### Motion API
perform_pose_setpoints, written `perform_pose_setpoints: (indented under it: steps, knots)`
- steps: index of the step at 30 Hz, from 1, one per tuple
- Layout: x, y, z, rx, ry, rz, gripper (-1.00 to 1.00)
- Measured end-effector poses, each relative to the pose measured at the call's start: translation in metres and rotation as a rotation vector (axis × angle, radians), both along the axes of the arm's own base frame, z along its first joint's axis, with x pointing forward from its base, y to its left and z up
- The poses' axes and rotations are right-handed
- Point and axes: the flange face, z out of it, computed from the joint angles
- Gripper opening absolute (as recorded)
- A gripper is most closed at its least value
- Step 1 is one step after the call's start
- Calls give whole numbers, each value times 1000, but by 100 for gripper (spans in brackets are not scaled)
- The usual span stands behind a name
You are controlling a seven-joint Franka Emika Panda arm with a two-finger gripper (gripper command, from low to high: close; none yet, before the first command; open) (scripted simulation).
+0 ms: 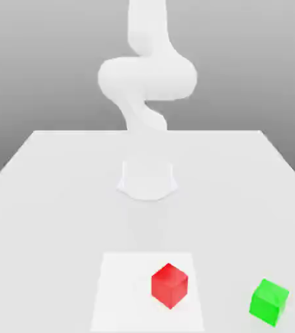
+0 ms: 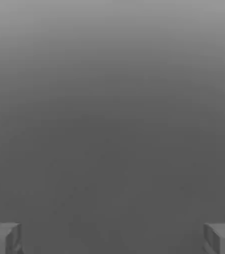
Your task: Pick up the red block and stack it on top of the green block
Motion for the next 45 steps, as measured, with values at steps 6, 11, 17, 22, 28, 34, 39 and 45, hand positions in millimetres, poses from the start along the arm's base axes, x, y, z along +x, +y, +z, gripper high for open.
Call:
perform_pose_setpoints:
  steps: [6,11,17,22,28,34,39,45]
  knots:
    - [60,12,-122,-90,191,179,0]
    - [81,24,-233,-159,348,340,0]
    - [71,37,-360,-233,529,538,0]
    - [43,41,-452,-282,662,690,0]
    - [39,40,-517,-286,676,705,-100]
    - [39,40,-521,-285,678,705,-100]
    - [40,40,-479,-286,677,706,-100]
    - [61,127,-438,-302,674,746,-100]
